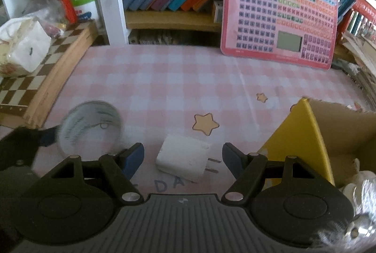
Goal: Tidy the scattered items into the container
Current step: 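Close right gripper on the white charger while left gripper grasps the tape roll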
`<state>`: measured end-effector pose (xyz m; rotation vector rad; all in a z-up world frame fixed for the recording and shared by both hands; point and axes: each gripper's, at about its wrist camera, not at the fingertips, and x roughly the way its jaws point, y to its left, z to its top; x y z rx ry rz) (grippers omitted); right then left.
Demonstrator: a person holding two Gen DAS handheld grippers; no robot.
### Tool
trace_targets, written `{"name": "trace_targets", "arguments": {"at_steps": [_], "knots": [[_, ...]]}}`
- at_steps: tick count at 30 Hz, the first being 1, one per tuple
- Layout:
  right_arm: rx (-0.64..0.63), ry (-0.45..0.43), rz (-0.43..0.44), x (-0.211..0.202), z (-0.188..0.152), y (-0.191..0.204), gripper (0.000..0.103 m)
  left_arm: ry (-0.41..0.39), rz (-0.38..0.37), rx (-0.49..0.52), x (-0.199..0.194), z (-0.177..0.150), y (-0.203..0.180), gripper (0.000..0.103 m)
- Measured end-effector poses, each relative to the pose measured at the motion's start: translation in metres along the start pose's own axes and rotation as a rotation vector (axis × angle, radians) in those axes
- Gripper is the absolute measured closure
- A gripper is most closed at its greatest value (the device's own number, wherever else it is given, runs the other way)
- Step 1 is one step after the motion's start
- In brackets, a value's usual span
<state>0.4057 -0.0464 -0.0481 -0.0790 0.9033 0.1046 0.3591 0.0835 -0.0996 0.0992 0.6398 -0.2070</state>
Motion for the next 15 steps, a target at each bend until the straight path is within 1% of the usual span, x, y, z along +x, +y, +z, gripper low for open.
{"name": "trace_targets", "arguments": {"at_steps": [3, 7, 10, 15], "knots": [[-0.008, 0.025, -0.009, 0.01, 0.002, 0.002, 0.03, 0.006, 0.02, -0.018, -0.013, -0.003, 0.009, 0.019], [-0.007, 0.057, -0.036, 0.024, 0.001, 0.001, 0.03, 0.002, 0.03, -0.068, -0.033, -0.006, 0.019, 0.019], [0.01, 0.09, -0.038, 0.033, -0.003, -0.002, 0.033, 0.0, 0.028, -0.09, -0.048, -0.008, 0.022, 0.019], [0.004, 0.076, -0.02, 0.033, -0.006, -0.003, 0.035, 0.0, 0.021, -0.118, -0.07, -0.008, 0.022, 0.019]]}}
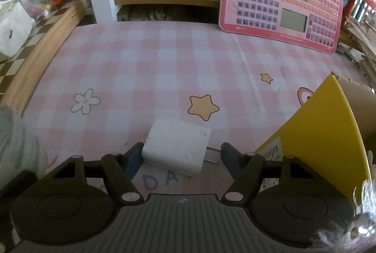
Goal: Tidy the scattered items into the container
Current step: 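Close right gripper on the white charger while left gripper grasps the tape roll, then carry charger in right gripper while left gripper carries tape roll to yellow box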
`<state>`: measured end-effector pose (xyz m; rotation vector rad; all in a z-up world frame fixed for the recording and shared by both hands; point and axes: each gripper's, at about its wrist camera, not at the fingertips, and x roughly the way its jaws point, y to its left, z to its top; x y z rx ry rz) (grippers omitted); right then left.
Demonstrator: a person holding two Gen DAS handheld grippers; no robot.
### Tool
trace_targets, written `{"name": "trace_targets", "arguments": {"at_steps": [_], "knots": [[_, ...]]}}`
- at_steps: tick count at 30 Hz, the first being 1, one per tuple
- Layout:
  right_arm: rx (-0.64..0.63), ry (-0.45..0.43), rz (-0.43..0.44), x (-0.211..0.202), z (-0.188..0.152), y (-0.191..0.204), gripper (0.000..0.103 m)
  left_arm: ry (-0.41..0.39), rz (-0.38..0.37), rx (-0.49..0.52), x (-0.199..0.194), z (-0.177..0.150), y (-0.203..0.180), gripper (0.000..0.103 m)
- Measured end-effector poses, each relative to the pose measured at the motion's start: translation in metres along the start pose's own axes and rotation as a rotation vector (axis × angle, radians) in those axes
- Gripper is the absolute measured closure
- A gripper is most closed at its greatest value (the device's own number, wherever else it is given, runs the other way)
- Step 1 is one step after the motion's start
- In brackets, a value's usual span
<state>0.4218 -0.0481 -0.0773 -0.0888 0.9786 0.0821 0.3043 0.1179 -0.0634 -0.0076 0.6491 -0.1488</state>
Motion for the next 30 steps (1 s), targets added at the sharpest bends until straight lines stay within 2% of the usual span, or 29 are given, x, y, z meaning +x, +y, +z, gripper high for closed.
{"name": "trace_targets", "arguments": {"at_steps": [8, 15, 22, 30], "knots": [[0.014, 0.026, 0.117, -0.016, -0.005, 0.003, 0.035, -0.008, 0.012, -0.014, -0.029, 0.003, 0.0, 0.019], [-0.028, -0.014, 0.22, -0.056, -0.016, 0.008, 0.035, -0.018, 0.029, -0.035, -0.063, 0.0, 0.003, 0.019], [-0.065, -0.055, 0.283, -0.099, -0.035, 0.006, 0.035, -0.025, 0.037, -0.051, -0.098, -0.005, 0.002, 0.019], [-0.068, -0.074, 0.314, -0.136, -0.061, 0.001, 0.035, -0.04, 0.031, -0.045, -0.137, -0.015, -0.006, 0.019]]}}
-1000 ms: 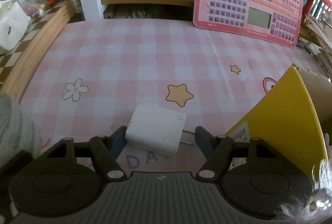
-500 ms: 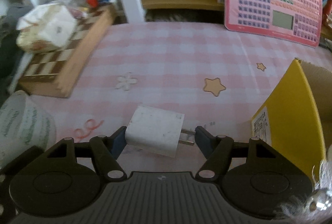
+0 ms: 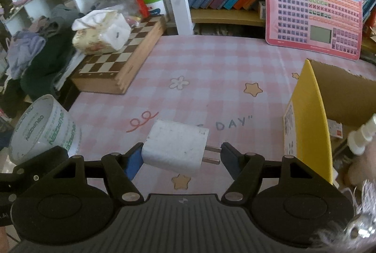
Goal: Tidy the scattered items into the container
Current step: 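Carry charger in right gripper while left gripper carries tape roll to yellow box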
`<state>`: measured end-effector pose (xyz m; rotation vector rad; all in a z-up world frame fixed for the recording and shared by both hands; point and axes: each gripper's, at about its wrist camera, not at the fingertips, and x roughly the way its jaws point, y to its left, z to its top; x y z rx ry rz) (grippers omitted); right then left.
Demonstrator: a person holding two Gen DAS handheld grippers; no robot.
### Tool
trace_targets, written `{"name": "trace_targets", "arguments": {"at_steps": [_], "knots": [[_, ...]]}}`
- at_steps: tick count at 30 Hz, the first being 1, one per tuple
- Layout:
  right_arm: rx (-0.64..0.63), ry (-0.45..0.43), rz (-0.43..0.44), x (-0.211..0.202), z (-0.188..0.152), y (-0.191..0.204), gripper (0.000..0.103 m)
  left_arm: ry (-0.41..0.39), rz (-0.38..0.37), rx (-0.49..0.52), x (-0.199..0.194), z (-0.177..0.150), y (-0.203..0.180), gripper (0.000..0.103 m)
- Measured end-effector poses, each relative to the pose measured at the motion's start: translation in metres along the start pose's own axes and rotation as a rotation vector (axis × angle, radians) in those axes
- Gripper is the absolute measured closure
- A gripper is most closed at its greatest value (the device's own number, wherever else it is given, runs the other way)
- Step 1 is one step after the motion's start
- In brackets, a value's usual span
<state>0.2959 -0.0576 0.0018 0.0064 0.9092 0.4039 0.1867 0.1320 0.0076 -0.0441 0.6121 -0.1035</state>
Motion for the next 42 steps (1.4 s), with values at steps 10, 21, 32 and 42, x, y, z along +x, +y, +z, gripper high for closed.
{"name": "trace_targets", "arguments": {"at_steps": [10, 21, 32, 42], "knots": [[-0.019, -0.034, 0.022, -0.042, -0.027, 0.016, 0.035, -0.026, -0.021, 0.005, -0.043, -0.009, -0.006, 0.019], [-0.022, -0.07, 0.009, -0.089, -0.066, 0.025, 0.035, -0.053, -0.07, 0.011, -0.087, -0.021, -0.015, 0.019], [-0.003, -0.095, -0.008, -0.121, -0.102, 0.034, 0.035, -0.061, -0.117, 0.013, -0.118, -0.041, -0.026, 0.019], [0.028, -0.117, -0.064, -0.146, -0.132, 0.033, 0.035, -0.057, -0.176, 0.028, -0.13, -0.051, -0.036, 0.019]]}}
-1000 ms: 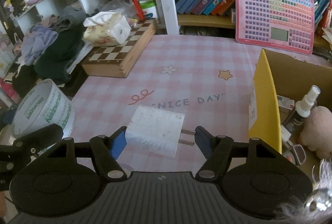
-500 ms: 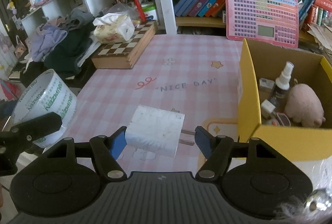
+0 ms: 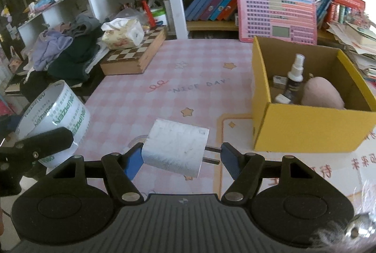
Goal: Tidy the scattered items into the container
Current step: 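Carry charger in right gripper while left gripper carries tape roll to yellow box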
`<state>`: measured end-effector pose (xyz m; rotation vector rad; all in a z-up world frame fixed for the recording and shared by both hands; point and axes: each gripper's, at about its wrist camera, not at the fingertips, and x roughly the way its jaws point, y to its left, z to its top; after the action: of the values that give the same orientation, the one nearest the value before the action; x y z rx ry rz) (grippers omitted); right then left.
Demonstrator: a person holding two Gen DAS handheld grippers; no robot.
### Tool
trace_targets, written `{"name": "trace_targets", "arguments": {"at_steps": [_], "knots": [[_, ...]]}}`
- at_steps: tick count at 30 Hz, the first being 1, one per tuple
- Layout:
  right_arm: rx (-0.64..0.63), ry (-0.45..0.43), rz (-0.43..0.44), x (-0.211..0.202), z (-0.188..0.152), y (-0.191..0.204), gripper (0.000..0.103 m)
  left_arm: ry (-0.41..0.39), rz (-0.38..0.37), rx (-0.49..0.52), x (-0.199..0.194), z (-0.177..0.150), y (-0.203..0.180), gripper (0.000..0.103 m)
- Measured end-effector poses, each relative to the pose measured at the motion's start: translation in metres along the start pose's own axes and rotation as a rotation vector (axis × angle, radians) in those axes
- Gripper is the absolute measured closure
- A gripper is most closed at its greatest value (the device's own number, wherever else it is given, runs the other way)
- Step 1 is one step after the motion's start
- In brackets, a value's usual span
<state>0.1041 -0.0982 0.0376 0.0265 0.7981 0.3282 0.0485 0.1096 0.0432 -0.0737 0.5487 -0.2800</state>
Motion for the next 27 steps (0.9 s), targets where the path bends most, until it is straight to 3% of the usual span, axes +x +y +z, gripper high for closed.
{"name": "trace_targets", "arguments": {"at_steps": [14, 27], "knots": [[0.08, -0.008, -0.076, -0.024, -0.023, -0.024, 0.035, 0.023, -0.106, 0.065, 0.012, 0.0, -0.031, 0.019], [0.155, -0.025, -0.121, -0.036, -0.025, -0.073, 0.035, 0.032, -0.17, 0.12, 0.039, 0.009, -0.071, 0.019]]}}
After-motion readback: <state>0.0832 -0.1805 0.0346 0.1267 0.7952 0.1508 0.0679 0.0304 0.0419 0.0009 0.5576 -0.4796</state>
